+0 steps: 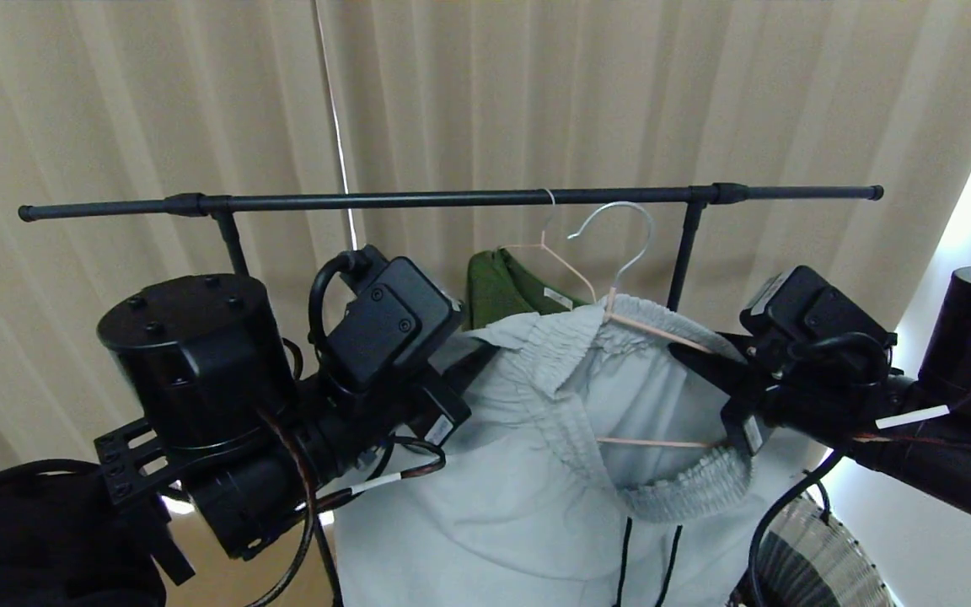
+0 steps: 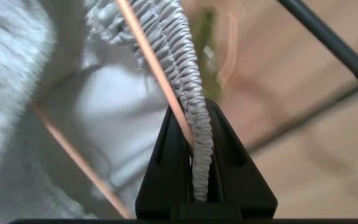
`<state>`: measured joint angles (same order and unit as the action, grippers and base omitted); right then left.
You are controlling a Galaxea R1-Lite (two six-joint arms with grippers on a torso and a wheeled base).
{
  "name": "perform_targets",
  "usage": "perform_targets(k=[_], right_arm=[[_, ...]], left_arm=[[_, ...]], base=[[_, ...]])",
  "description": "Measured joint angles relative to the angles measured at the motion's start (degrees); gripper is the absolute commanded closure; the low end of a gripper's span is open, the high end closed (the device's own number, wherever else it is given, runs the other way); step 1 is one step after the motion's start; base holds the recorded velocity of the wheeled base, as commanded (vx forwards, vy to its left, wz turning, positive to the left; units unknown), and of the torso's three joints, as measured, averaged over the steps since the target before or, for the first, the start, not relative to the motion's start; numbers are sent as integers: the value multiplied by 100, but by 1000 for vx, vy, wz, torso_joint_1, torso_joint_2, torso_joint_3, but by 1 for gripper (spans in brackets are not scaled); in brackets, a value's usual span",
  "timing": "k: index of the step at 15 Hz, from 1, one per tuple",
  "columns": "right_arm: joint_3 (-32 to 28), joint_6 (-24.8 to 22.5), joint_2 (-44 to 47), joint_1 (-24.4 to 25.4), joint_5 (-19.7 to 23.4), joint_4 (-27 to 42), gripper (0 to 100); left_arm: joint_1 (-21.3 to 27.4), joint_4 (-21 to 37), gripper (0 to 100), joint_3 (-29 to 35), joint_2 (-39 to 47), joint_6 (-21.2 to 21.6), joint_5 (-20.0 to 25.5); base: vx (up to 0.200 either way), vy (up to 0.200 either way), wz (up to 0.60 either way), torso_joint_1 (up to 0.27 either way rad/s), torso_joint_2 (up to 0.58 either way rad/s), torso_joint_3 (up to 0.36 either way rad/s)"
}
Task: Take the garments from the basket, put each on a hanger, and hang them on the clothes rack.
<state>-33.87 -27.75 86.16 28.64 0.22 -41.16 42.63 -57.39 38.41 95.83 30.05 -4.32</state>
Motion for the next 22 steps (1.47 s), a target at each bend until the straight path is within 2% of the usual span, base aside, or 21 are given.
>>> perform_targets(k=[3, 10, 14, 17, 20, 22], right_arm=[[20, -2, -41, -257, -24, 18, 100], [243, 0, -356, -935, -40, -1, 100], [269, 27, -636, -981, 11, -22, 100], [245, 55, -763, -984, 54, -37, 100], [171, 95, -822, -968, 286, -50, 100], [105, 110, -844, -940, 427, -50, 100]], left_arm=[[-7, -347, 0, -212, -60, -235, 22], [-115, -451, 0, -1041, -733, -455, 27], [-517, -457, 0, -1832, -962, -690, 27], [-644, -455, 0, -2274, -958, -827, 24], [-708, -449, 0, -2326, -807, -892, 22], [-812, -455, 0, -2108, -617, -917, 20]], base=[[0, 0, 0, 0, 0, 0], [0, 0, 0, 0, 0, 0], [0, 0, 0, 0, 0, 0], [0, 0, 0, 0, 0, 0], [0, 0, 0, 0, 0, 0], [0, 0, 0, 0, 0, 0]])
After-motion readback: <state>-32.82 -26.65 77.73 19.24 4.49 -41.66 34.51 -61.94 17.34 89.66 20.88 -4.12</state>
